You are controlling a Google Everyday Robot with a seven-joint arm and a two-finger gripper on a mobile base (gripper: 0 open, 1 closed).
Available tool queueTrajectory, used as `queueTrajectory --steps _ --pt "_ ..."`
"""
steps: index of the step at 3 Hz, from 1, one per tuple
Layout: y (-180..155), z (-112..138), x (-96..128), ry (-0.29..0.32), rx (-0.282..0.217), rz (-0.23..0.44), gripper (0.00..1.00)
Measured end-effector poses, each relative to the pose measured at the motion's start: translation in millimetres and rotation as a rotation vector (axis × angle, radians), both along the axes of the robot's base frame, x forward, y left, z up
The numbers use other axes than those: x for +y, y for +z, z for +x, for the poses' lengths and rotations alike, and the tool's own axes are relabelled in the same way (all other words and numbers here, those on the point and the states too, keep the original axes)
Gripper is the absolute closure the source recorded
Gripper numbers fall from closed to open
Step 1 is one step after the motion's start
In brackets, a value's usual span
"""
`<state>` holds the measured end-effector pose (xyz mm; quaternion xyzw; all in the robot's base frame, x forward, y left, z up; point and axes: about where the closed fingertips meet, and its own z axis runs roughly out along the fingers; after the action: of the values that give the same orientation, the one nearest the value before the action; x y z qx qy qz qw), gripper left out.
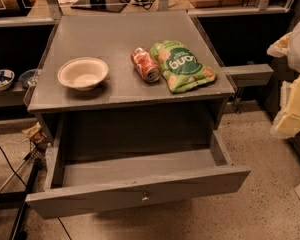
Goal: Close top drawer
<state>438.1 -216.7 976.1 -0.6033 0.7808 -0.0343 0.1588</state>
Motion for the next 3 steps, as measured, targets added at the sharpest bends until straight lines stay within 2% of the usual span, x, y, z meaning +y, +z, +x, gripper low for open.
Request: queueTrajectory --steps 1,2,3 --pt "0.0 0.0 0.0 0.0 0.0 0.0 0.0" --pt "0.0 0.0 0.0 0.0 0.0 0.0 0.14" --pt "0.0 0.0 0.0 0.0 0.0 0.0 0.37"
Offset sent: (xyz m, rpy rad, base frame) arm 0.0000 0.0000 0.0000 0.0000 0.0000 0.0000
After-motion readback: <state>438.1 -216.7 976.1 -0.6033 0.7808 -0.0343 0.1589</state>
